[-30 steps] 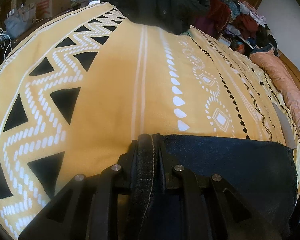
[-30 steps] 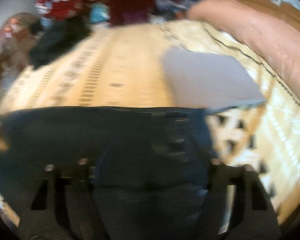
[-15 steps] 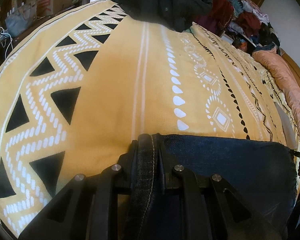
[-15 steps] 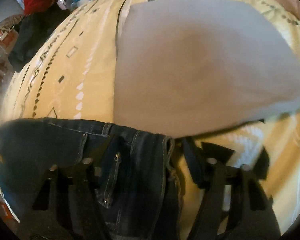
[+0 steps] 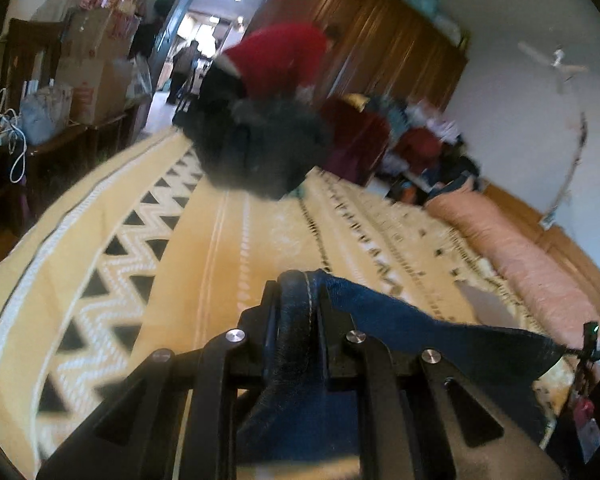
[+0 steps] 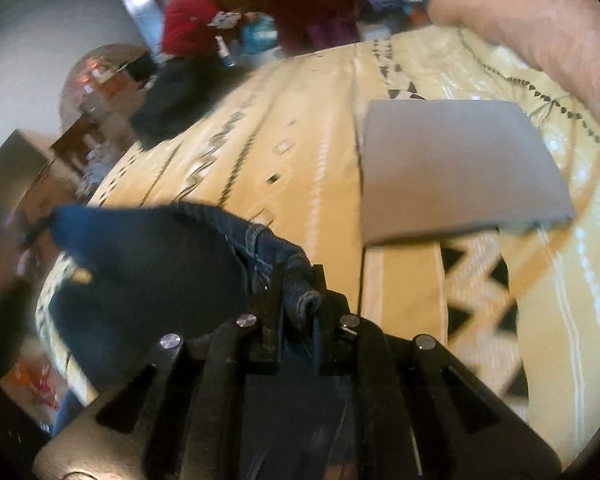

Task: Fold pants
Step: 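Lift the waistband with both tools and fold it over toward the jeans legs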

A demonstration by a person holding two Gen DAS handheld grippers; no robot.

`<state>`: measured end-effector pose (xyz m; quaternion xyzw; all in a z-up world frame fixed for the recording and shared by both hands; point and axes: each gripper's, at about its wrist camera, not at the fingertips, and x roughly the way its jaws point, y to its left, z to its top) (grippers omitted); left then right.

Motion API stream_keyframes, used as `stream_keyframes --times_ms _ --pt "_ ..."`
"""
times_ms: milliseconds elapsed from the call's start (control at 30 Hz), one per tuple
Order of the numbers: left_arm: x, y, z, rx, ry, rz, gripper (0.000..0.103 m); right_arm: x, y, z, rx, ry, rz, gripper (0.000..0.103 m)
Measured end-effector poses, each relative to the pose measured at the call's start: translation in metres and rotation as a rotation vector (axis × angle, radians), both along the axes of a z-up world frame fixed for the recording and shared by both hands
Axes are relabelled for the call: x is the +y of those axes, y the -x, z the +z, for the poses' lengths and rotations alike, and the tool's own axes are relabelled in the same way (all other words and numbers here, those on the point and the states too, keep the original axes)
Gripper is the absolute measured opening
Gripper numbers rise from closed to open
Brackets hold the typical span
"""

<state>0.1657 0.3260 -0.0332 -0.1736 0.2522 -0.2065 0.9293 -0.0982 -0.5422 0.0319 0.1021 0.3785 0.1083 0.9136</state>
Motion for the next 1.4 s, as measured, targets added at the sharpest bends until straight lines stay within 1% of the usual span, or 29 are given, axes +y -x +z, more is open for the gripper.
stream_keyframes --times_ms 100,167,200,300,333,367,400,433,467,500,533,567,633,733,767,833,867,933,967,1033,1100,1133,1167,1200,1267,1300,1333,1367,1400 --pt "0.026 0.060 -0.010 0.006 0.055 0.009 0.016 0.011 0.061 -0.006 0.044 0.050 0.010 0.010" --pt "0.042 0.094 -0.030 0.058 0.061 0.028 0.016 0.016 0.087 -0.016 0.084 0.075 0.014 0.011" --pt "0.049 0.110 -0.044 0.095 0.066 0.042 0.016 0.022 0.106 -0.028 0.123 0.093 0.017 0.011" --pt "0.067 0.149 -0.090 0.220 0.063 0.093 0.016 0.019 0.130 -0.060 0.226 0.115 0.018 0.011" --pt "0.072 0.159 -0.105 0.260 0.068 0.110 0.016 0.020 0.138 -0.076 0.271 0.118 0.013 0.011" --pt "0.075 0.165 -0.116 0.291 0.070 0.128 0.016 0.019 0.140 -0.084 0.294 0.117 0.011 0.011" --pt "0.081 0.173 -0.132 0.345 0.071 0.155 0.018 0.020 0.144 -0.095 0.319 0.126 0.006 0.012" --pt "0.083 0.177 -0.138 0.361 0.073 0.163 0.024 0.022 0.148 -0.098 0.326 0.137 0.005 0.013" --pt "0.084 0.182 -0.143 0.371 0.078 0.183 0.026 0.024 0.150 -0.100 0.334 0.146 0.003 0.013" --pt "0.083 0.183 -0.143 0.362 0.081 0.194 0.028 0.025 0.148 -0.102 0.339 0.149 -0.003 0.014" --pt "0.082 0.182 -0.141 0.355 0.078 0.206 0.032 0.023 0.145 -0.102 0.339 0.149 -0.014 0.018" --pt "0.079 0.181 -0.137 0.350 0.067 0.227 0.035 0.022 0.147 -0.102 0.338 0.151 -0.019 0.019" --pt "0.078 0.180 -0.134 0.352 0.059 0.251 0.046 0.025 0.145 -0.098 0.344 0.191 -0.016 0.021" --pt "0.079 0.182 -0.128 0.381 0.042 0.265 0.049 0.029 0.152 -0.080 0.346 0.238 -0.011 0.028" --pt "0.079 0.186 -0.125 0.383 0.029 0.274 0.051 0.030 0.156 -0.071 0.325 0.230 -0.010 0.029" --pt "0.084 0.192 -0.118 0.385 0.007 0.301 0.053 0.026 0.158 -0.051 0.256 0.191 -0.019 0.035" --pt "0.084 0.195 -0.112 0.370 -0.008 0.318 0.053 0.021 0.153 -0.044 0.225 0.168 -0.034 0.036" --pt "0.081 0.200 -0.097 0.322 0.001 0.340 0.053 0.010 0.130 -0.040 0.195 0.135 -0.069 0.036" --pt "0.077 0.201 -0.088 0.302 -0.006 0.352 0.053 0.003 0.117 -0.042 0.186 0.127 -0.091 0.036" --pt "0.057 0.200 -0.067 0.255 -0.059 0.339 0.053 -0.012 0.091 -0.055 0.204 0.100 -0.121 0.036" --pt "0.013 0.194 -0.039 0.184 -0.104 0.234 0.053 -0.023 0.067 -0.072 0.245 0.109 -0.156 0.037" --pt "-0.006 0.189 -0.031 0.169 -0.118 0.180 0.053 -0.032 0.055 -0.084 0.280 0.117 -0.187 0.038" --pt "-0.045 0.178 -0.022 0.153 -0.147 0.071 0.053 -0.038 0.048 -0.092 0.300 0.102 -0.203 0.038" --pt "-0.080 0.166 -0.017 0.156 -0.179 -0.020 0.053 -0.047 0.040 -0.102 0.320 0.047 -0.210 0.038" --pt "-0.146 0.144 -0.014 0.168 -0.237 -0.191 0.053 -0.055 0.035 -0.108 0.322 -0.034 -0.213 0.039" --pt "-0.194 0.130 -0.016 0.173 -0.284 -0.314 0.053 -0.056 0.034 -0.109 0.315 -0.069 -0.208 0.039" --pt "-0.241 0.116 -0.020 0.173 -0.306 -0.423 0.053 -0.055 0.034 -0.108 0.308 -0.096 -0.201 0.034" --pt "-0.279 0.101 -0.026 0.197 -0.288 -0.521 0.053 -0.056 0.033 -0.108 0.297 -0.133 -0.188 0.031" --pt "-0.308 0.093 -0.031 0.207 -0.286 -0.577 0.053 -0.056 0.033 -0.105 0.283 -0.148 -0.172 0.024"
